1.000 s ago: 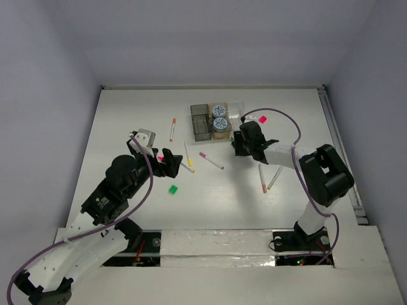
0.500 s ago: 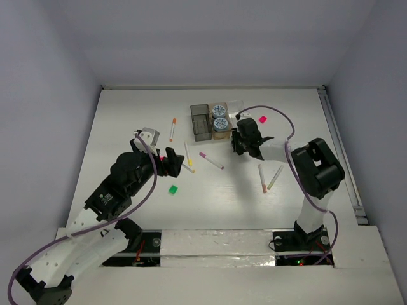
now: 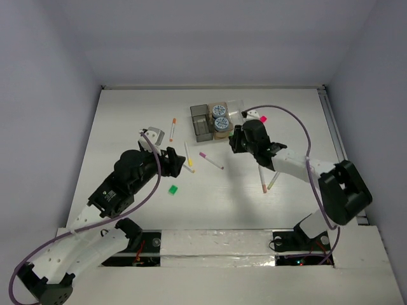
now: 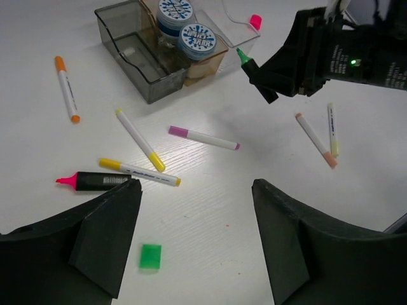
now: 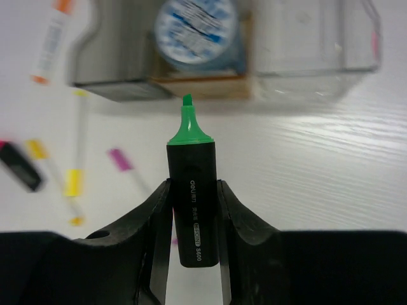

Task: Sort the stationery into containers
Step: Pick up the pen from the center of the board.

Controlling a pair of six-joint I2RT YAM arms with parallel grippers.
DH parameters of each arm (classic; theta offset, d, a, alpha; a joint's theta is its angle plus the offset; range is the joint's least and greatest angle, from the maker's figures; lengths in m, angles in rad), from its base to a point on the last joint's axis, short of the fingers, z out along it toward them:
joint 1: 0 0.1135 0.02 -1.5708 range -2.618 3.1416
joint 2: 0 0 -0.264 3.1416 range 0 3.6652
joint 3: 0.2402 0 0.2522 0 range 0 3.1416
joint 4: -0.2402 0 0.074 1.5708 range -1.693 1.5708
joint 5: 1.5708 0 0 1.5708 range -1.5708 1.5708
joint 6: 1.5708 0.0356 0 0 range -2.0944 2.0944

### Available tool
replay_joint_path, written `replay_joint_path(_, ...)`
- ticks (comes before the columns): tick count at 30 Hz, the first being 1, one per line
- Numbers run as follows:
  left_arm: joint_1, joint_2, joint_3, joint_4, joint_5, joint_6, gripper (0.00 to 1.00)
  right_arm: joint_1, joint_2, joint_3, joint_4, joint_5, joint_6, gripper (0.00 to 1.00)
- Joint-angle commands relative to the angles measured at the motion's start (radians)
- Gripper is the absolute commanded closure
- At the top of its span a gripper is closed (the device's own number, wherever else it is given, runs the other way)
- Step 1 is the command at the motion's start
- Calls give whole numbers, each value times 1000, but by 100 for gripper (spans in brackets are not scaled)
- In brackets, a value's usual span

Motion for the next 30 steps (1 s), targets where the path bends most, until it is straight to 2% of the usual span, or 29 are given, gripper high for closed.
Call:
replay_joint_path(1, 6, 12, -10, 55, 42, -2, 35, 120, -106, 7, 121, -67, 128, 92)
replay_joint_path(2, 6, 18, -10, 57, 65, -2, 39, 145, -114, 4, 192, -84, 159, 92)
replay_joint_path(6, 6, 34, -10, 51, 62, -7, 40, 256, -90, 28, 347, -136, 286, 93)
replay_joint_path(12, 6, 14, -13, 42, -8, -16, 40, 377, -30, 100, 459, -103, 351, 95)
replay_joint_path(16, 16, 27, -8, 31, -30, -21, 44, 397, -28, 82, 536, -86, 395, 95)
replay_joint_path(19, 16, 41, -5, 26, -35, -21, 53, 397, -28, 76, 563, -67, 412, 95)
replay_joint_path(20, 16, 40, -5, 23, -39, -22, 60, 397, -28, 76, 570, -57, 414, 94)
replay_joint_path(24, 16, 32, -8, 32, -30, -21, 62, 397, -21, 82, 599, -34, 418, 95)
replay_joint_path(30, 16, 34, -8, 37, -18, -19, 60, 408, 10, 103, 642, -95, 460, 94)
